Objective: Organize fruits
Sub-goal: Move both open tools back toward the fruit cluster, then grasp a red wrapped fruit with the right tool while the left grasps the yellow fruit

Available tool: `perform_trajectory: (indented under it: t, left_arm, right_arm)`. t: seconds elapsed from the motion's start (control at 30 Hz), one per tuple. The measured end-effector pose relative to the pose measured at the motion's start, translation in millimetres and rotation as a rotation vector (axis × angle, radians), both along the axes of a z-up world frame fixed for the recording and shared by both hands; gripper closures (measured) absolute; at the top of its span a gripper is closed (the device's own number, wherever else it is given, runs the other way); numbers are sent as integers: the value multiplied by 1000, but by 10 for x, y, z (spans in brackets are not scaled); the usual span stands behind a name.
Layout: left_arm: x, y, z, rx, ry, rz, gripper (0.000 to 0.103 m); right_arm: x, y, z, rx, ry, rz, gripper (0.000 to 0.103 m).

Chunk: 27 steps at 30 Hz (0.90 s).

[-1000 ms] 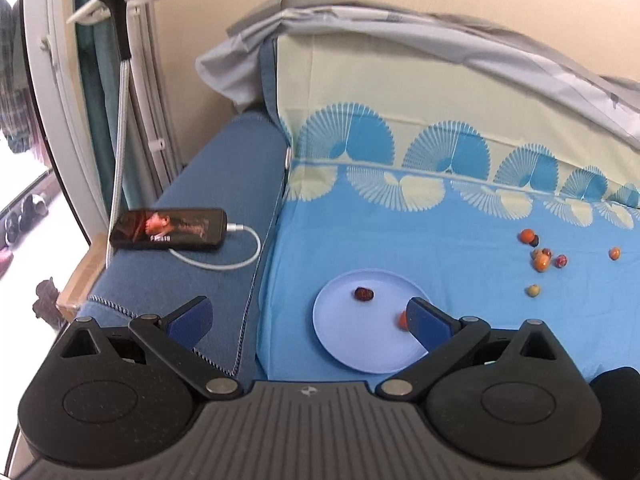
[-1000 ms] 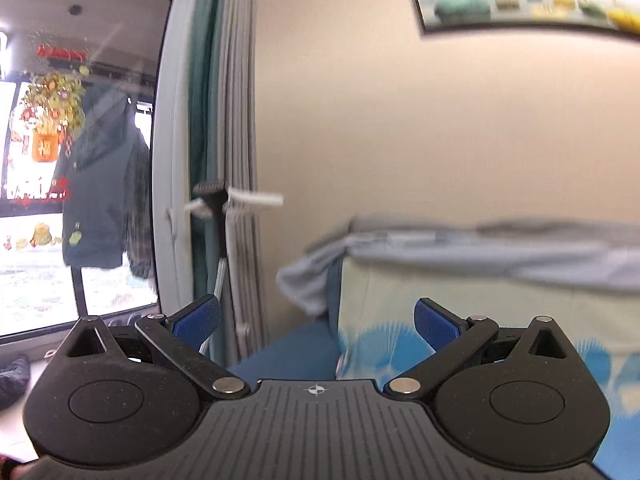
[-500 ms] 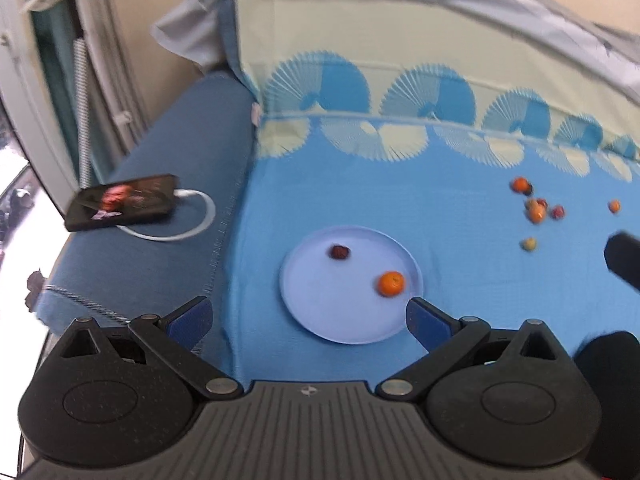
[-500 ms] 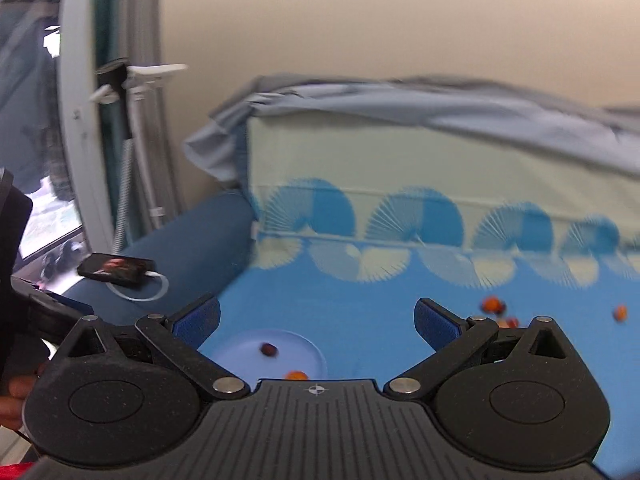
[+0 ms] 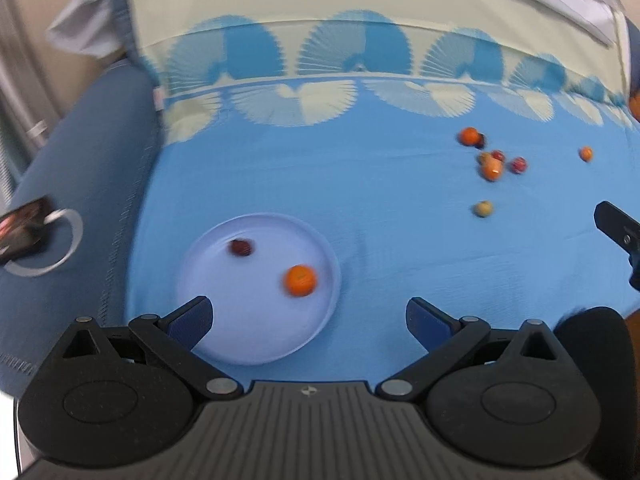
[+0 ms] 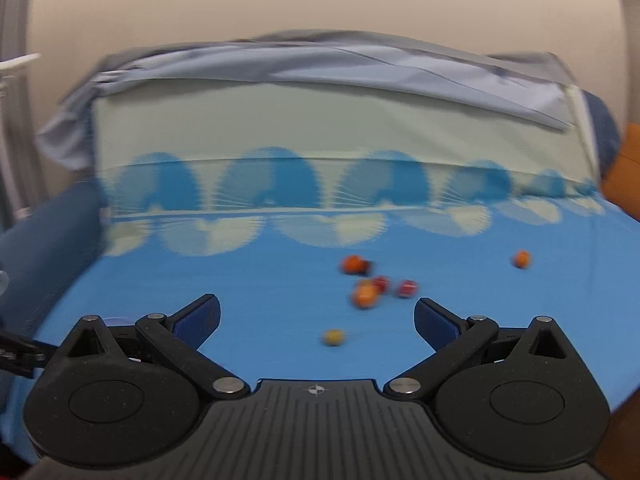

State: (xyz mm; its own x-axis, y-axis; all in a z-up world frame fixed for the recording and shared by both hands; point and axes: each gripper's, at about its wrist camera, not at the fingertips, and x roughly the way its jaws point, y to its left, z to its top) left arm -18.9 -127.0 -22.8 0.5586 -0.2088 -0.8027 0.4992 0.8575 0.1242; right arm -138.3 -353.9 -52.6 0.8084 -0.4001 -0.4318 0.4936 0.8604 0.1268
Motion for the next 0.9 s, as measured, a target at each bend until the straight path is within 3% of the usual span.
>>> perform_trajectory:
  t: [0.2,0.33,0.5,0.6,0.77,0.9]
  left_arm:
    - [165,-755,-288,20,32,-107,0]
    - [295,-1304,-578,-3,94,-194,0]
    - [473,-2012,-999,29,95,-298,0]
    - [668,-2379,-1267,69,109,-352,0]
    - [934,-2811,-1588,110,110,-451,0]
    - [1094,-3030,-1795,127,123,-472,0]
  right_arm:
    - [116,-662,-300,13,41,-141,1]
    - [403,-1157,-599,22,92,-199,1]
    - [914,-1729,-1053,67,135,-253,1]
    - [1272,-1962,-1305,95,150,-213,1]
    - [1804,-2193,-1680,54,222,-183,1]
    - [2092,-2349,-1909,81,222,-145,1]
